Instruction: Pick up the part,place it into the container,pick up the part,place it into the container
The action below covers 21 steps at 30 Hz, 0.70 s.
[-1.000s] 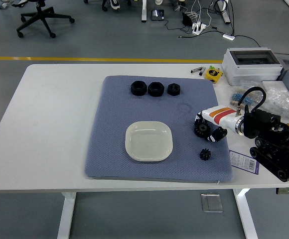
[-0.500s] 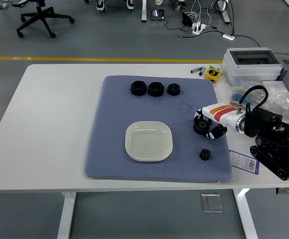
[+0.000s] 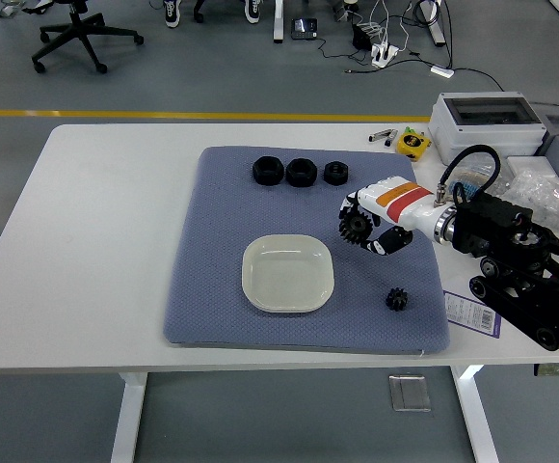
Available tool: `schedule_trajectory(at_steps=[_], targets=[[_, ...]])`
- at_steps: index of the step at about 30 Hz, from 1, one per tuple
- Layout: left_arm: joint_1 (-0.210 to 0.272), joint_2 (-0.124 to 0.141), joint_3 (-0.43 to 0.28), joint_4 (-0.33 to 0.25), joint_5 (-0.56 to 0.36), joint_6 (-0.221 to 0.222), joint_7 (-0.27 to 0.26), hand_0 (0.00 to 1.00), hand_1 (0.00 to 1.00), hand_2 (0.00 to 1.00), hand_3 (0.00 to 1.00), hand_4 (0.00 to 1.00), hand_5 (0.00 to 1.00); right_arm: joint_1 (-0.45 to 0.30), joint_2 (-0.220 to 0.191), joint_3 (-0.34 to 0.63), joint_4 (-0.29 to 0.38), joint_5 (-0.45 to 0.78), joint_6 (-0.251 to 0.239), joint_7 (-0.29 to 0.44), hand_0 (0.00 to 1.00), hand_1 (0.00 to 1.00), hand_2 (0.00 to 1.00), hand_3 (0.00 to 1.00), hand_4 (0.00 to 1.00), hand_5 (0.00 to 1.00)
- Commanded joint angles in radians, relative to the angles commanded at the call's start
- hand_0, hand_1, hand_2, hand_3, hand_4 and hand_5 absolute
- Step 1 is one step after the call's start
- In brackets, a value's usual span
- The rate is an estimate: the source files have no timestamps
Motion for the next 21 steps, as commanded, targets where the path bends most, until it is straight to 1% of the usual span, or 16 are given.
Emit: schedule_trajectory(at_steps=[3, 5, 7, 9, 10, 13, 15, 16, 18, 21], targets=[[0.0, 0.0, 0.007, 0.0, -0.009, 0.001, -0.002, 0.897, 0.873, 0.896, 0.674, 0.624, 0.771, 0.0, 0.008, -0.014, 0.075, -0.014, 0.003, -0.01, 0.217, 0.362, 0.432, 0.464, 0.575, 0.108], [0.001, 0.0, 0.009, 0.0, -0.013, 0.001, -0.003, 0.897, 0.872, 0.896, 0.673, 0.623, 0.769, 0.003, 0.018, -0.032, 0.122, -0.021, 0.009, -0.016, 0.234, 0.37, 0.438, 0.467, 0.576, 0.124], [0.0, 0.0, 0.009, 0.0, -0.014, 0.002, -0.004, 0.897, 0.872, 0.896, 0.673, 0.623, 0.769, 0.009, 0.034, -0.05, 0.154, -0.026, 0.011, -0.018, 0.234, 0.37, 0.438, 0.467, 0.576, 0.124], [0.0, 0.0, 0.01, 0.0, -0.013, 0.003, -0.004, 0.897, 0.872, 0.896, 0.673, 0.623, 0.769, 0.018, 0.052, -0.065, 0.171, -0.025, 0.014, -0.02, 0.234, 0.37, 0.438, 0.467, 0.576, 0.124], [0.0, 0.0, 0.01, 0.0, -0.012, 0.003, -0.004, 0.896, 0.873, 0.896, 0.673, 0.622, 0.769, 0.023, 0.061, -0.071, 0.176, -0.025, 0.017, -0.024, 0.264, 0.373, 0.451, 0.48, 0.606, 0.129], [0.0, 0.0, 0.012, 0.0, -0.019, 0.006, -0.008, 0.896, 0.873, 0.896, 0.673, 0.622, 0.769, 0.035, 0.086, -0.082, 0.177, -0.031, 0.044, -0.038, 0.264, 0.373, 0.451, 0.48, 0.606, 0.129], [-0.001, 0.0, 0.015, 0.0, -0.02, 0.008, -0.01, 0.896, 0.873, 0.896, 0.673, 0.622, 0.769, 0.042, 0.101, -0.088, 0.164, -0.048, 0.062, -0.043, 0.264, 0.373, 0.451, 0.48, 0.606, 0.129], [-0.001, 0.0, 0.014, 0.0, -0.018, 0.008, -0.01, 0.896, 0.872, 0.896, 0.67, 0.625, 0.77, 0.044, 0.106, -0.091, 0.156, -0.054, 0.067, -0.044, 0.293, 0.359, 0.485, 0.552, 0.815, 0.213], [-0.002, 0.0, 0.013, 0.0, -0.016, 0.011, -0.011, 0.896, 0.872, 0.896, 0.67, 0.625, 0.77, 0.048, 0.118, -0.097, 0.133, -0.069, 0.068, -0.045, 0.293, 0.359, 0.485, 0.552, 0.815, 0.213], [-0.003, 0.0, 0.014, 0.0, -0.014, 0.013, -0.011, 0.896, 0.872, 0.896, 0.67, 0.625, 0.77, 0.049, 0.123, -0.102, 0.098, -0.077, 0.07, -0.054, 0.293, 0.359, 0.485, 0.552, 0.815, 0.213]])
